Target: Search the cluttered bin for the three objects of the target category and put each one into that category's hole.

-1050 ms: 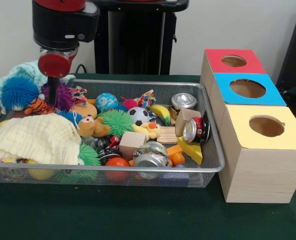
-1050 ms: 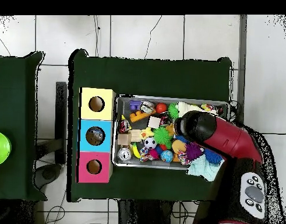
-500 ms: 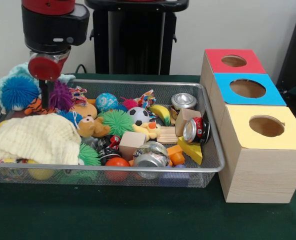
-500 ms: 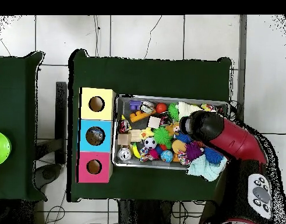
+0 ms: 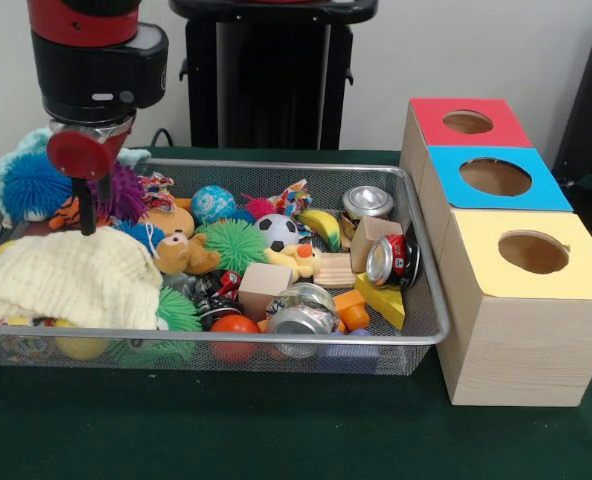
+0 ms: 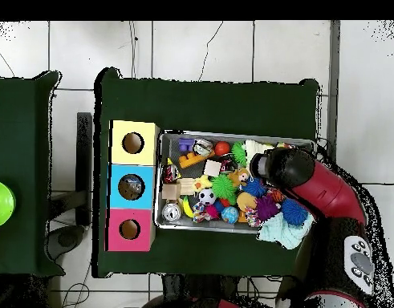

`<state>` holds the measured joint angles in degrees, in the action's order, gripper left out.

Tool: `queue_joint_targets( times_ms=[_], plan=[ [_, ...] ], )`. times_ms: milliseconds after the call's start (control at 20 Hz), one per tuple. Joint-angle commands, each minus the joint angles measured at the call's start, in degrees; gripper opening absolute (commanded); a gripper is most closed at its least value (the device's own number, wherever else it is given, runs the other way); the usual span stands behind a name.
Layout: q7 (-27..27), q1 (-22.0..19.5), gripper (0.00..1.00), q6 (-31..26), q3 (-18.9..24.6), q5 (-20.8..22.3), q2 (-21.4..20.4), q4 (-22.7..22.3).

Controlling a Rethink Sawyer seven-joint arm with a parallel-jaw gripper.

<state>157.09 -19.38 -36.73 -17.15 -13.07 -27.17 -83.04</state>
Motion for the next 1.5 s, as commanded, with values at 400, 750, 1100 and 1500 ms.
queue_joint_targets(
  times_ms=[400,750,1100,1500],
  plan=[
    [13.72,-2.38,1.0,-3.63,1.78,-11.02,1.83,-3.68],
    [19.48,2.48,1.0,-8.96,-4.03,-12.94,-0.03,-4.81],
    [18.56,3.24,1.0,-5.56,-3.25,-16.98,1.16,-7.43],
    [16.51,3.31,1.0,-3.38,-3.56,-18.93,2.21,-8.45]
  ],
)
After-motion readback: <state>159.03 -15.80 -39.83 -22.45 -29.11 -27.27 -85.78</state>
